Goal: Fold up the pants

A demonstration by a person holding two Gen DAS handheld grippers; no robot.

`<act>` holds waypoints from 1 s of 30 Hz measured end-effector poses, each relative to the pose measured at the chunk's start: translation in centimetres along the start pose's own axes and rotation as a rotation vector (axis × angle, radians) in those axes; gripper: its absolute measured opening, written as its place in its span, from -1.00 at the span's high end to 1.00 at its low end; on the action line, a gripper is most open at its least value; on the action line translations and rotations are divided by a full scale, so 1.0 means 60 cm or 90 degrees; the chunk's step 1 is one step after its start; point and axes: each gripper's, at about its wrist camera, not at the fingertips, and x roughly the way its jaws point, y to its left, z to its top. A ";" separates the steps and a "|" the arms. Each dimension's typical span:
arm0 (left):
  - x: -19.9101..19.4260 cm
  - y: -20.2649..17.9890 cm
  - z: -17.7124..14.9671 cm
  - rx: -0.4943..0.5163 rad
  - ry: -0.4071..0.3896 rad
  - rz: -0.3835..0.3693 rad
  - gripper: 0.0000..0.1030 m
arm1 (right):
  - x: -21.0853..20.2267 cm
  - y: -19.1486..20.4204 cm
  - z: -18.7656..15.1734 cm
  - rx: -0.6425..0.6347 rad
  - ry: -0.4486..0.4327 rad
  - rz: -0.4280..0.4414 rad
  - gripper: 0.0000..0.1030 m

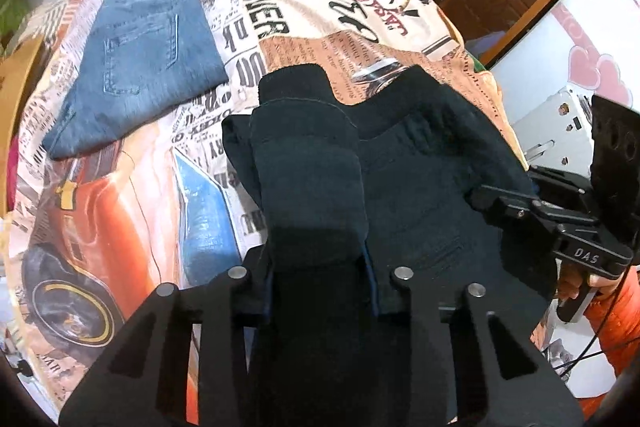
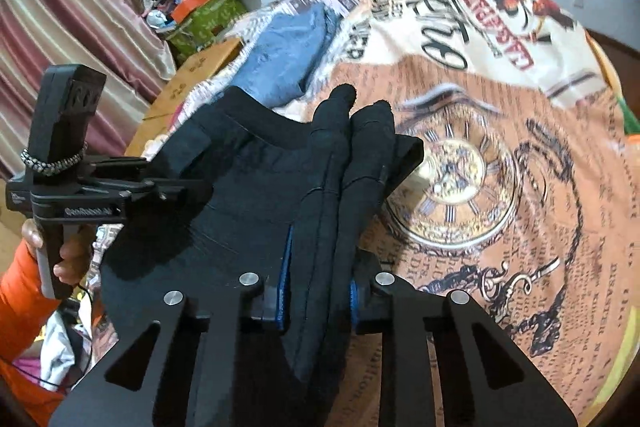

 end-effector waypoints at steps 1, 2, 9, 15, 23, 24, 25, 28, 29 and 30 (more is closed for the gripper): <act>-0.005 -0.005 0.001 0.004 -0.006 0.002 0.40 | -0.006 0.005 0.003 -0.004 -0.006 0.000 0.64; -0.014 -0.010 0.001 0.007 -0.015 0.004 0.40 | -0.012 0.010 0.005 -0.009 -0.012 -0.001 0.64; -0.086 -0.025 0.007 0.025 -0.083 0.008 0.43 | -0.060 0.046 0.032 -0.043 -0.071 -0.008 0.66; -0.145 -0.023 0.017 0.029 -0.143 0.021 0.43 | -0.086 0.077 0.059 -0.084 -0.109 -0.020 0.67; -0.226 0.016 0.054 0.009 -0.229 0.044 0.44 | -0.100 0.126 0.123 -0.116 -0.160 -0.035 0.67; -0.235 0.026 0.061 0.001 -0.239 0.045 0.44 | -0.099 0.132 0.134 -0.122 -0.166 -0.034 0.67; -0.241 0.034 0.067 -0.004 -0.247 0.047 0.44 | -0.098 0.136 0.142 -0.126 -0.171 -0.032 0.67; -0.264 0.062 0.085 -0.016 -0.275 0.063 0.44 | -0.084 0.153 0.179 -0.143 -0.185 -0.026 0.67; -0.268 0.070 0.091 -0.019 -0.282 0.070 0.44 | -0.077 0.159 0.193 -0.148 -0.189 -0.024 0.67; -0.272 0.080 0.098 -0.022 -0.289 0.077 0.44 | -0.071 0.163 0.202 -0.151 -0.191 -0.021 0.67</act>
